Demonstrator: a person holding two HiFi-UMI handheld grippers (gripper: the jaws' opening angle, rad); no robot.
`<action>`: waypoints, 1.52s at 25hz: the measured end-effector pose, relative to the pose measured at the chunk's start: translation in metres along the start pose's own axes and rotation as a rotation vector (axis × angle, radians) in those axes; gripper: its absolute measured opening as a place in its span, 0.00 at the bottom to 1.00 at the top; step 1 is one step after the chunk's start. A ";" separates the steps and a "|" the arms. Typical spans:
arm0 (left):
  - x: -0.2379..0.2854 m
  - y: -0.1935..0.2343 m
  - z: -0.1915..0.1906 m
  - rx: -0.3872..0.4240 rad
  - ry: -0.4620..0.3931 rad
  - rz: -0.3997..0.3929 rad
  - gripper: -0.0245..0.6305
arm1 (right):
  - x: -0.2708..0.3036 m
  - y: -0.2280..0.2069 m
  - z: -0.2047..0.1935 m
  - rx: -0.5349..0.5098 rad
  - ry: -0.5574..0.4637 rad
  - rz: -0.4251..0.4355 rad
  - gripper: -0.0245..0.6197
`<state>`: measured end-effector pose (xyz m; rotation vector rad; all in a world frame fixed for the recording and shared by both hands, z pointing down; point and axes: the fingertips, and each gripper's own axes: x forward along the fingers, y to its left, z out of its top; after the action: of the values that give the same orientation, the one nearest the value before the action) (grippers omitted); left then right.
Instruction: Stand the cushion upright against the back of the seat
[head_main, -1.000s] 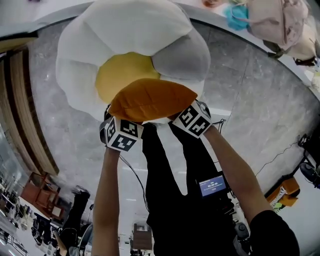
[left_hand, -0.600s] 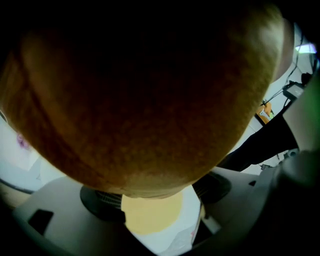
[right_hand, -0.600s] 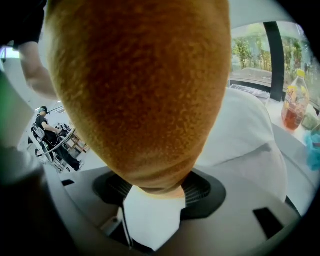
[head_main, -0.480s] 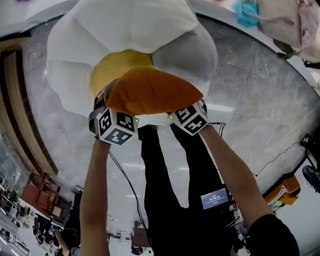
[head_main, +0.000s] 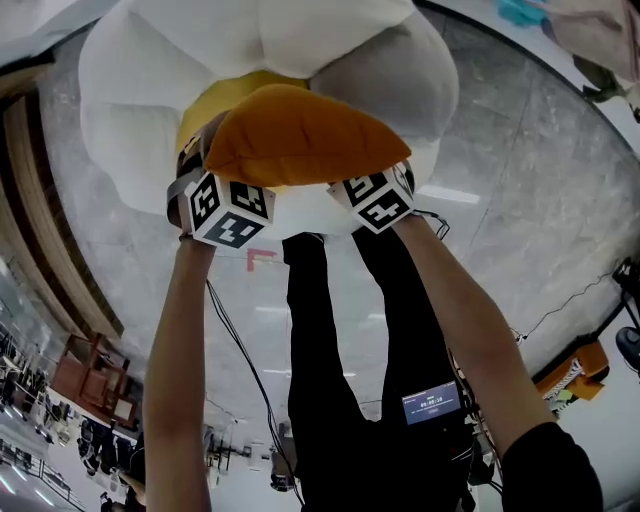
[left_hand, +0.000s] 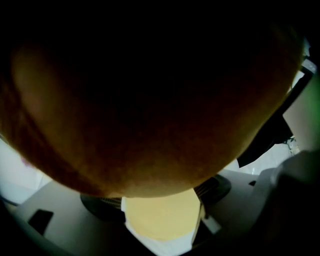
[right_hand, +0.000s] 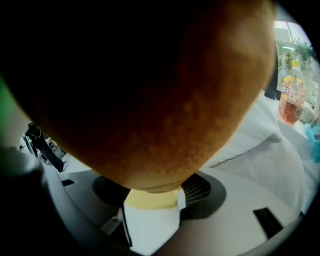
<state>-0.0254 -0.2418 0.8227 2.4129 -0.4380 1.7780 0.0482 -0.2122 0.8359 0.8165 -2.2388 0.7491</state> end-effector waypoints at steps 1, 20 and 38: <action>0.004 0.002 -0.001 0.001 0.008 0.006 0.66 | 0.004 -0.003 -0.002 0.007 0.001 -0.006 0.50; 0.053 0.017 0.001 -0.012 0.028 -0.028 0.67 | 0.046 -0.030 -0.023 0.042 0.038 0.018 0.51; 0.069 0.025 -0.001 -0.016 -0.009 -0.071 0.67 | 0.063 -0.040 -0.030 0.095 0.077 0.084 0.53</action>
<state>-0.0152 -0.2764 0.8870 2.3950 -0.3612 1.7292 0.0493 -0.2399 0.9116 0.7291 -2.1942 0.9175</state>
